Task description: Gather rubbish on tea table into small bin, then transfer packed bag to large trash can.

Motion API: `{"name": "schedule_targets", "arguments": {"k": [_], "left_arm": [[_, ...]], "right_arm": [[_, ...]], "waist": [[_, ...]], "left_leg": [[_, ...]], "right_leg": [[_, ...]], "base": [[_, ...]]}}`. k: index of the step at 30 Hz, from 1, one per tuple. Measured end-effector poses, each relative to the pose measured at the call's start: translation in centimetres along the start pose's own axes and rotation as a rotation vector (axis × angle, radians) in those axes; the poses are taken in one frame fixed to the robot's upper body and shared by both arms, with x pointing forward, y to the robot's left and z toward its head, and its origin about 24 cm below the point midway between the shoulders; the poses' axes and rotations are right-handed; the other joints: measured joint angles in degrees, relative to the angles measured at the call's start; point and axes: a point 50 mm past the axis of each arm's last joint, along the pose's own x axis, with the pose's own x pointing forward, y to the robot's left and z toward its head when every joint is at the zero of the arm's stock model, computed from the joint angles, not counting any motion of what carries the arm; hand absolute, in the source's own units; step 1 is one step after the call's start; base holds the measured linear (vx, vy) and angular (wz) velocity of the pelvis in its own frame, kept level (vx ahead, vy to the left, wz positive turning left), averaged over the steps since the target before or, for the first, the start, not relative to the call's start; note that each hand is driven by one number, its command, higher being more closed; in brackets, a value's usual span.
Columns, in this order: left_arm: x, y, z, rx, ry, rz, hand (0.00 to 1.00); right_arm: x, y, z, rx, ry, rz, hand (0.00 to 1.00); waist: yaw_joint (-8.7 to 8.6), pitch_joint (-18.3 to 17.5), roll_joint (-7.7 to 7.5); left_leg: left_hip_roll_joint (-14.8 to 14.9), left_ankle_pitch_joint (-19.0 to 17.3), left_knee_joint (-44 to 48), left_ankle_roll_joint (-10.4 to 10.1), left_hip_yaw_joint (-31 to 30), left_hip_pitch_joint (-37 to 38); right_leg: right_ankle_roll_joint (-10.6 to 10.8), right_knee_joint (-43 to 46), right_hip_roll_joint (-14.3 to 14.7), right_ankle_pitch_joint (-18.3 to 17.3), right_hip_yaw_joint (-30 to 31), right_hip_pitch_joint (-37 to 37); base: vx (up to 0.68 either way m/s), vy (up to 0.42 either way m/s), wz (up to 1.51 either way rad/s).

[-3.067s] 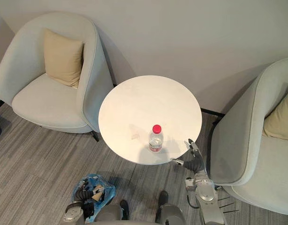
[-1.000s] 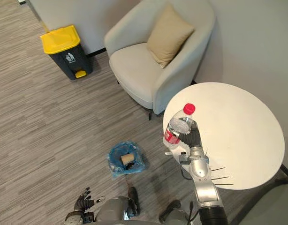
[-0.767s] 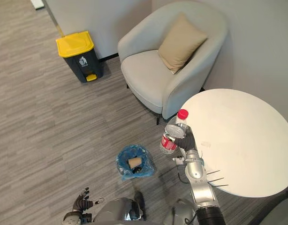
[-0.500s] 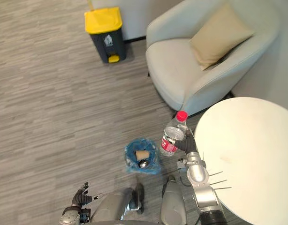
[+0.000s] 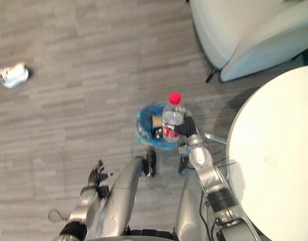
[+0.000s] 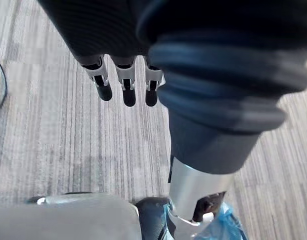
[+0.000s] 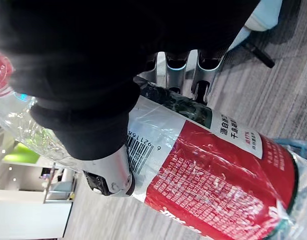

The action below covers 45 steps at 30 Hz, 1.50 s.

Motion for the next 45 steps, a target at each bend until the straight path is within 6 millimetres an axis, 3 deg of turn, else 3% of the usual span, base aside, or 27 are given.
{"name": "schedule_targets", "arguments": {"k": [2, 5, 11, 12, 17, 25, 34, 40, 45], "left_arm": [[0.6, -0.8, 2.9, -0.081, -0.102, 0.009, 0.00], [1.1, -1.0, 5.6, -0.138, -0.192, 0.025, 0.00], [1.0, -0.1, 7.7, -0.203, -0.281, 0.068, 0.00], [1.1, -0.1, 7.6, -0.202, -0.278, 0.072, 0.00], [1.2, -0.1, 6.6, -0.188, -0.226, 0.073, 0.00], [1.2, -0.1, 6.6, -0.180, -0.229, 0.069, 0.00], [1.4, 0.3, 6.4, -0.150, -0.222, 0.075, 0.00], [1.5, 0.8, 5.9, -0.111, -0.207, 0.092, 0.00], [1.7, 0.8, 5.7, -0.109, -0.193, 0.094, 0.00]], "right_arm": [[1.4, -0.5, 1.4, -0.022, -0.045, -0.052, 1.00], [2.6, -1.3, 2.6, -0.036, -0.076, -0.105, 1.00], [5.3, -3.6, 5.3, -0.083, -0.164, -0.198, 1.00], [5.7, -4.1, 5.3, -0.104, -0.161, -0.212, 0.00], [6.2, -5.4, 3.9, -0.166, -0.099, -0.227, 0.00], [6.0, -5.2, 3.3, -0.207, -0.087, -0.210, 0.00], [3.7, -0.8, 1.2, -0.280, -0.053, -0.048, 0.00], [3.1, 1.6, 1.1, -0.470, -0.118, 0.083, 0.00], [3.2, 2.6, -0.9, -0.615, -0.056, 0.164, 0.00]], "waist": [[0.34, 0.84, 0.03], [1.74, 0.98, 0.11], [1.84, 0.98, 0.11], [1.97, 0.98, 0.11], [3.36, 0.98, 0.10], [2.91, 0.95, 0.04], [2.61, 0.95, -1.49], [1.68, 0.98, -1.70], [1.75, 0.98, -1.71]], "left_leg": [[1.31, 0.18, 4.28, -0.27, 1.12, -8.16], [1.72, 0.13, 9.37, -0.08, 0.88, -15.71], [1.35, 0.55, 12.01, -0.64, 0.06, -23.10], [1.25, 0.76, 11.92, -0.98, -0.06, -23.89], [1.18, 1.55, 11.20, -1.06, -0.51, -25.34], [1.11, 2.31, 10.85, -1.35, -1.75, -25.37], [1.96, 4.22, 6.05, -2.09, -1.54, -21.14], [2.24, 5.12, 3.52, -2.14, -1.58, -19.22], [2.17, 5.51, 2.67, -2.59, -1.93, -19.04]], "right_leg": [[-0.57, 4.90, -1.18, -0.36, 0.03, -8.11], [-1.51, 10.04, -1.74, -0.93, 0.41, -15.50], [-1.45, 12.88, -2.47, -1.23, 0.53, -22.32], [-1.41, 12.89, -2.52, -1.22, 0.49, -23.03], [-1.76, 12.74, -2.53, -1.02, 0.05, -24.35], [-1.76, 12.37, -2.28, -1.03, -0.81, -23.57], [-1.73, 7.36, -0.91, 0.54, -1.57, -19.44], [-1.98, 4.91, -0.35, 1.33, -2.20, -17.53], [-2.50, 4.51, -0.34, 1.69, -2.65, -17.38]], "base": [[-0.18, -0.096, 0.32], [-0.10, -0.021, 0.15], [-0.10, 0.014, 0.13], [-0.09, 0.010, 0.10], [-0.06, -0.008, 0.08], [-0.06, -0.009, 0.04], [-0.07, 0.002, -0.04], [-0.04, 0.011, -0.01], [-0.03, 0.004, 0.03]]}}
